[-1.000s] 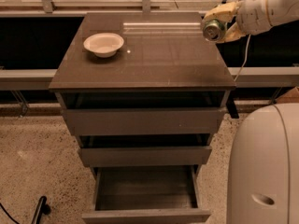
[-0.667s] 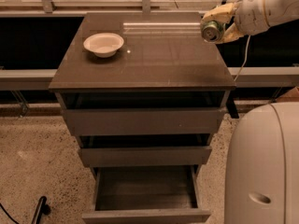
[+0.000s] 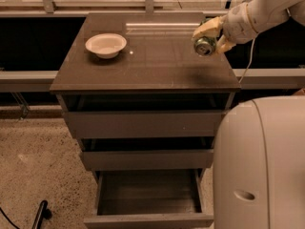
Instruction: Pick green can from bottom drawer and place on counter
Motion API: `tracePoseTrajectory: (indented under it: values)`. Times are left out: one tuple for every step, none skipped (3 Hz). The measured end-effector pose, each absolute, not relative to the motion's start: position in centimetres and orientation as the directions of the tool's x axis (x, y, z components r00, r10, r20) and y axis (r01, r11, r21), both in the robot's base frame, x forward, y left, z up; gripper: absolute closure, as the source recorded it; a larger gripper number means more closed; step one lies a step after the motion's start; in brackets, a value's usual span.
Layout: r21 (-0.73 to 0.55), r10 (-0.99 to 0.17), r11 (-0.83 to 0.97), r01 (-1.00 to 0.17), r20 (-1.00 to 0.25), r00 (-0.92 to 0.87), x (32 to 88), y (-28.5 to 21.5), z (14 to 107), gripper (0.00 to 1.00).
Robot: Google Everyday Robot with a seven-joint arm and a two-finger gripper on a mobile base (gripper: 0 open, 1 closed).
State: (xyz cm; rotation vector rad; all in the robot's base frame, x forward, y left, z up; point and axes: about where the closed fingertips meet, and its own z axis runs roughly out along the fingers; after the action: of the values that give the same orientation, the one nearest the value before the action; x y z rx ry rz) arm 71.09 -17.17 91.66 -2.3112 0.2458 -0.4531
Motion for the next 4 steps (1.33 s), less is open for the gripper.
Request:
tracePoseTrajectory:
  values:
    - [-0.685,-0.277,-0.728,-0.038,0.244,0.929,71.5,-16.4,89.4,1.0]
    - [-0.671,-0.262,-0.74,-0.04,0.232,0.937,71.7,-15.8,87.7,0.82]
    - [-0.671,-0.258,-0.741,-0.04,0.228,0.939,71.8,-15.5,87.3,0.58]
    - [-0.671,-0.254,-0.74,-0.04,0.224,0.941,71.9,-15.2,87.1,0.34]
